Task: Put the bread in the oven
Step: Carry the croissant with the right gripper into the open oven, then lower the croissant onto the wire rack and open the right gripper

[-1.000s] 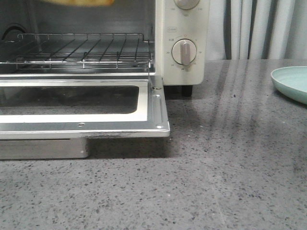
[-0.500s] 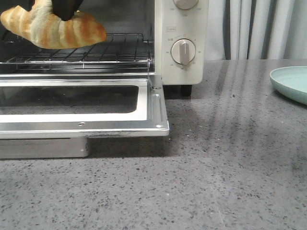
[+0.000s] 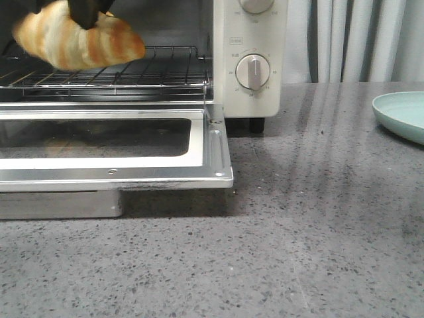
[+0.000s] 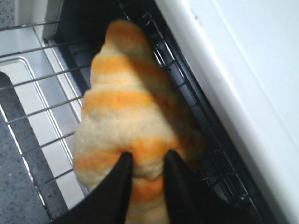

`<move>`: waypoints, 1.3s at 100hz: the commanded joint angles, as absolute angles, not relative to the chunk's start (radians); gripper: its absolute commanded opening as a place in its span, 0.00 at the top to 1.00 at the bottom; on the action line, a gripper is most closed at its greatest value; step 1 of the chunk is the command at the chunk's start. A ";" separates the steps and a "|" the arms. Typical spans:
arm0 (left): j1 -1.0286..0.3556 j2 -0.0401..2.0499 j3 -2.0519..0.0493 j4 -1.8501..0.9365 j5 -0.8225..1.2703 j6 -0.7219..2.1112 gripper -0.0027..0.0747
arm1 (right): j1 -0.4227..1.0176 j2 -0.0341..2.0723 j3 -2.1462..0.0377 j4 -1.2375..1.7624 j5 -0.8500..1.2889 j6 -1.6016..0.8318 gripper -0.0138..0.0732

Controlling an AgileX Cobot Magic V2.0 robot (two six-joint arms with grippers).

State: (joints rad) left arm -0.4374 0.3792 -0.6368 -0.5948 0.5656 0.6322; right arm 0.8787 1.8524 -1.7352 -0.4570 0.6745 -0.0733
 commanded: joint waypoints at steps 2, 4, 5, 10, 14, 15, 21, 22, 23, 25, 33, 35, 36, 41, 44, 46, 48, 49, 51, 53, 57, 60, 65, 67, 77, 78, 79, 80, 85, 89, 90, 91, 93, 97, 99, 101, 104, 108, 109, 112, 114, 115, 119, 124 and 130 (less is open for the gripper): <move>-0.435 0.385 -0.664 -0.625 0.512 0.625 0.99 | 0.864 1.833 -1.758 -0.468 0.641 -0.045 0.35; -0.435 0.385 -0.664 -0.625 0.512 0.625 0.99 | 0.864 1.830 -1.758 -0.468 0.639 -0.045 0.30; -0.435 0.385 -0.664 -0.625 0.512 0.625 0.99 | 0.864 1.830 -1.758 -0.468 0.639 -0.045 0.28; -0.435 0.385 -0.664 -0.625 0.512 0.625 0.99 | 0.864 1.828 -1.758 -0.468 0.639 -0.045 0.18; -0.435 0.385 -0.664 -0.619 0.507 0.625 0.99 | 0.864 1.823 -1.758 -0.468 0.639 -0.044 0.14; -0.435 0.385 -0.664 -0.619 0.507 0.625 0.99 | 0.864 1.821 -1.758 -0.468 0.639 -0.044 0.14; -0.435 0.385 -0.664 -0.617 0.492 0.625 0.99 | 0.864 1.810 -1.758 -0.468 0.639 -0.044 0.14; -0.435 0.385 -0.664 -0.617 0.490 0.625 0.99 | 0.864 1.807 -1.758 -0.468 0.639 -0.044 0.14; -0.435 0.385 -0.664 -0.617 0.486 0.625 0.99 | 0.864 1.805 -1.758 -0.468 0.639 -0.044 0.14; -0.435 0.385 -0.664 -0.617 0.480 0.625 0.99 | 0.866 1.795 -1.758 -0.466 0.639 -0.044 0.14; -0.435 0.385 -0.664 -0.617 0.457 0.625 0.99 | 0.871 1.767 -1.758 -0.462 0.639 -0.016 0.14; -0.435 0.385 -0.664 -0.617 0.451 0.625 0.99 | 0.873 1.757 -1.758 -0.462 0.639 0.000 0.14; -0.435 0.385 -0.664 -0.617 0.451 0.625 0.99 | 0.875 1.749 -1.758 -0.460 0.639 0.000 0.14; -0.435 0.385 -0.664 -0.617 0.436 0.625 0.99 | 0.880 1.724 -1.758 -0.440 0.643 0.039 0.14; -0.435 0.385 -0.664 -0.617 0.430 0.625 0.99 | 0.886 1.709 -1.758 -0.423 0.652 0.046 0.15; -0.435 0.385 -0.664 -0.617 0.427 0.625 0.99 | 0.889 1.698 -1.758 -0.405 0.661 0.046 0.16; -0.435 0.385 -0.664 -0.617 0.427 0.625 0.99 | 0.895 1.686 -1.758 -0.390 0.672 0.046 0.19; -0.435 0.385 -0.664 -0.617 0.427 0.625 0.99 | 0.897 1.683 -1.758 -0.385 0.677 0.046 0.20; -0.435 0.385 -0.664 -0.617 0.424 0.625 0.99 | 0.902 1.673 -1.758 -0.374 0.692 0.046 0.23; -0.435 0.385 -0.664 -0.617 0.424 0.625 0.99 | 0.907 1.662 -1.758 -0.366 0.712 0.046 0.28; -0.435 0.385 -0.664 -0.617 0.422 0.625 0.99 | 0.918 1.642 -1.758 -0.360 0.760 0.046 0.39; -0.435 0.385 -0.664 -0.617 0.422 0.625 0.99 | 0.925 1.628 -1.756 -0.358 0.797 0.046 0.48; -0.435 0.383 -0.662 -0.615 0.422 0.625 0.99 | 0.932 1.603 -1.743 -0.355 0.858 0.046 0.64; -0.435 0.381 -0.659 -0.613 0.422 0.625 0.99 | 0.934 1.590 -1.732 -0.355 0.878 0.046 0.71; -0.430 0.346 -0.624 -0.597 0.395 0.588 0.99 | 0.934 1.493 -1.630 -0.355 0.915 0.052 0.93; -0.431 0.343 -0.620 -0.597 0.392 0.578 0.99 | 0.934 1.475 -1.610 -0.357 0.911 0.054 0.92; -0.428 0.334 -0.614 -0.594 0.386 0.574 0.99 | 0.934 1.466 -1.599 -0.357 0.909 0.054 0.92; -0.425 0.329 -0.610 -0.592 0.383 0.565 0.99 | 0.934 1.445 -1.589 -0.357 0.906 0.056 0.92; -0.413 0.295 -0.586 -0.576 0.368 0.532 0.99 | 0.934 1.365 -1.491 -0.365 0.867 0.059 0.92; -0.400 0.261 -0.564 -0.557 0.356 0.508 0.99 | 0.934 1.301 -1.425 -0.364 0.832 0.064 0.92; -0.397 0.249 -0.557 -0.550 0.352 0.504 0.99 | 0.934 1.275 -1.397 -0.364 0.817 0.066 0.92; -0.392 0.237 -0.550 -0.541 0.347 0.498 0.99 | 0.934 1.247 -1.370 -0.367 0.801 0.068 0.92; -0.386 0.225 -0.543 -0.533 0.344 0.492 0.99 | 0.934 1.219 -1.342 -0.370 0.784 0.071 0.92; -0.368 0.190 -0.522 -0.510 0.335 0.482 0.99 | 0.934 1.131 -1.257 -0.383 0.730 0.079 0.92; -0.358 0.180 -0.516 -0.500 0.332 0.482 0.99 | 0.934 1.085 -1.215 -0.391 0.700 0.079 0.92; -0.348 0.164 -0.506 -0.488 0.330 0.482 0.99 | 0.934 1.039 -1.186 -0.398 0.678 0.079 0.92; -0.335 0.142 -0.490 -0.473 0.324 0.482 0.99 | 0.932 0.976 -1.113 -0.409 0.612 0.079 0.92; -0.315 0.125 -0.473 -0.456 0.320 0.482 0.99 | 0.927 0.880 -1.042 -0.426 0.535 0.079 0.92; -0.311 0.119 -0.466 -0.453 0.318 0.482 0.99 | 0.924 0.865 -1.013 -0.429 0.501 0.079 0.92; -0.295 0.110 -0.450 -0.451 0.313 0.482 0.99 | 0.914 0.787 -0.942 -0.446 0.416 0.079 0.92; -0.286 0.105 -0.440 -0.451 0.311 0.482 0.99 | 0.909 0.757 -0.914 -0.454 0.383 0.079 0.92; -0.284 0.105 -0.437 -0.451 0.311 0.482 0.99 | 0.906 0.728 -0.901 -0.462 0.366 0.079 0.92; -0.268 0.103 -0.422 -0.453 0.310 0.482 0.99 | 0.884 0.646 -0.812 -0.476 0.270 0.079 0.92; -0.255 0.103 -0.406 -0.455 0.310 0.482 0.99 | 0.858 0.561 -0.742 -0.472 0.232 0.089 0.92; -0.242 0.103 -0.394 -0.455 0.310 0.482 0.99 | 0.823 0.480 -0.690 -0.469 0.268 0.153 0.92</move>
State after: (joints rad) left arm -0.2592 0.0931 -0.3887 -0.4446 0.3863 0.4939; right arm 0.8706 0.5911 -0.7544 -0.4405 0.3643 0.0918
